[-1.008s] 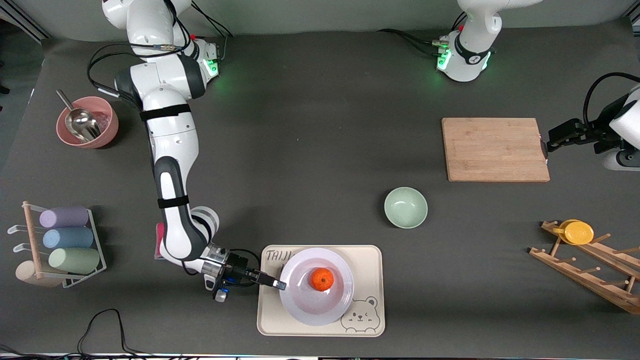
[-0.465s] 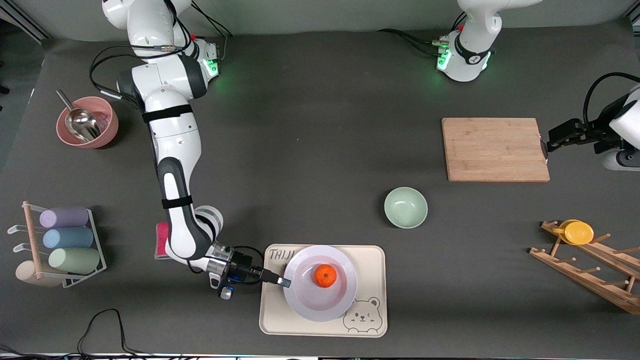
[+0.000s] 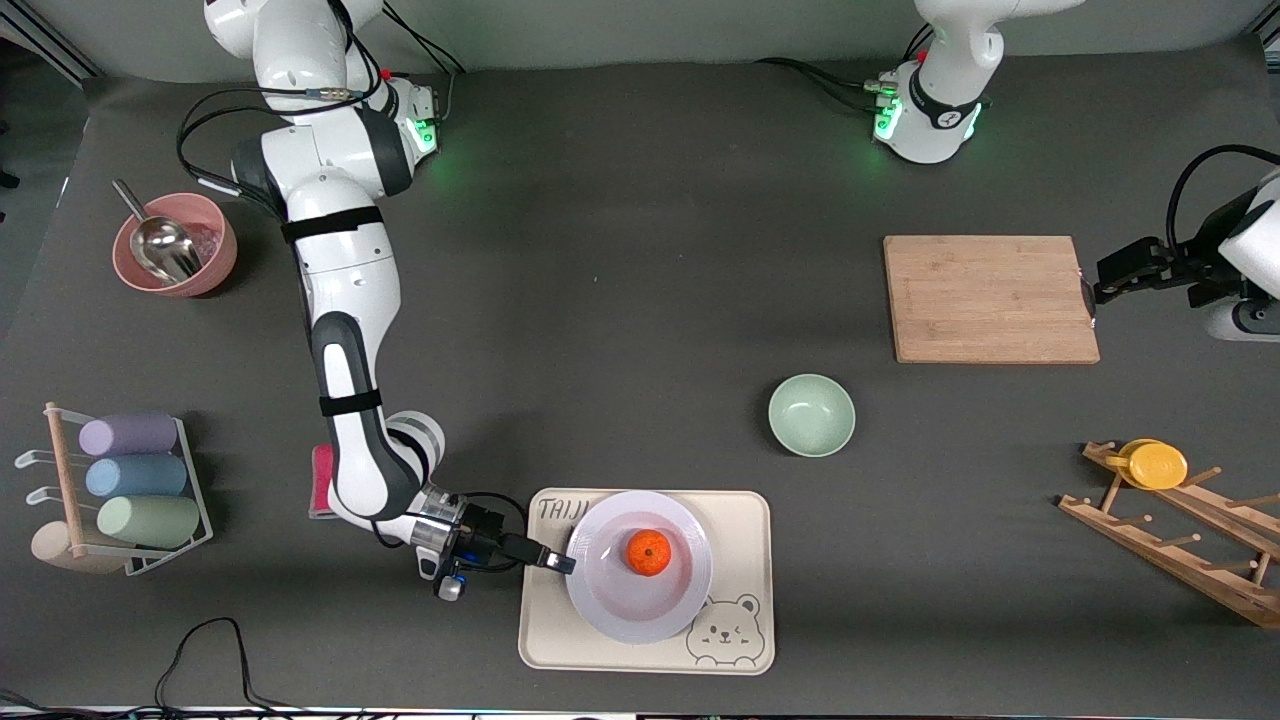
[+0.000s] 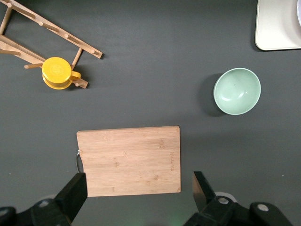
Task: Place orange and plate with both arms
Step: 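Open the right gripper and release the plate rim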
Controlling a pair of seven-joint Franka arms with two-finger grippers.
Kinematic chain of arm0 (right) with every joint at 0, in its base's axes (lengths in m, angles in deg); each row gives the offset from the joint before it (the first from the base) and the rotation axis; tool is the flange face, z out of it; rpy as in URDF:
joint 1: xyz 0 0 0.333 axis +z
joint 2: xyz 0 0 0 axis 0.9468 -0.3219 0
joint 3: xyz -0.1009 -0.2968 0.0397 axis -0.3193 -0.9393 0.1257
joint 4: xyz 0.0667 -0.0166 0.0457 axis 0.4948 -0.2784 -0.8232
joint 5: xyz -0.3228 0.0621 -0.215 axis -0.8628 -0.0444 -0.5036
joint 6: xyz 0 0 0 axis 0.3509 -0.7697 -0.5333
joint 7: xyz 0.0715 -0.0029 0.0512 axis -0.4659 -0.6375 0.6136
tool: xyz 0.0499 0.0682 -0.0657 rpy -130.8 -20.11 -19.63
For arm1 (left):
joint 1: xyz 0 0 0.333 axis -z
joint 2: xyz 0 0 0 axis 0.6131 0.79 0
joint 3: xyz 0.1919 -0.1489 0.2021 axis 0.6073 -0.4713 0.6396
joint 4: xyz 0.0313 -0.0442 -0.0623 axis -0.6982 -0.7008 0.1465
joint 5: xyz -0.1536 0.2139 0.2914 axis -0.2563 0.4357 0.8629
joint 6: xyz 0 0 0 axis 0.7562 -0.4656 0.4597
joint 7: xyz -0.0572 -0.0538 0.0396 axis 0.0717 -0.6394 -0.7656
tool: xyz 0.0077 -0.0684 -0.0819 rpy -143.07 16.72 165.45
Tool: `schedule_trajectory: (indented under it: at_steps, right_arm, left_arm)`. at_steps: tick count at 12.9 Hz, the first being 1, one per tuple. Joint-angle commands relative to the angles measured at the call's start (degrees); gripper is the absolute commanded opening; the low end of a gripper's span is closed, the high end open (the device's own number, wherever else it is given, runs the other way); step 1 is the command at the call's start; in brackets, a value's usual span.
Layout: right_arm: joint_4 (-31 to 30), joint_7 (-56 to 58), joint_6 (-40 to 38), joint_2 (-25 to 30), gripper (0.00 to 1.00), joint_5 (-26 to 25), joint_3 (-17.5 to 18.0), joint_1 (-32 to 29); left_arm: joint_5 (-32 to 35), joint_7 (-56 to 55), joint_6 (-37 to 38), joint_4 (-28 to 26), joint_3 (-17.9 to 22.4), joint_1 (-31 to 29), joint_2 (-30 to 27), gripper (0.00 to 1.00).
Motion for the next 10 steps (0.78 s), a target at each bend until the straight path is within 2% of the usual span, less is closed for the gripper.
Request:
schedule_trajectory:
  at_steps: [1,6,8,10]
  right_arm:
    - [-1.90,0.78,-2.02,1.96,1.00,-0.33,-0.07,-1.21]
    - [-7.87,-2.36,-5.54,8.18,1.00,-8.92,-0.25,-3.32]
    - [-14.96,-4.30,-7.56,15.02,1.00,-15.24,-0.25,-4.20]
    - [-25.32,-3.97,-9.49,23.54,1.00,-17.11,-0.43,-4.20]
  left_arm:
    - [-0.66,0.92,0.75,-0.69,0.86,0.71,-1.02,1.00]
    - [-0.66,0.92,0.75,-0.61,0.86,0.80,-1.02,1.00]
    - [-0.66,0.92,0.75,-0.61,0.86,0.80,-1.02,1.00]
    - [-0.66,0.92,0.75,-0.61,0.86,0.80,-1.02,1.00]
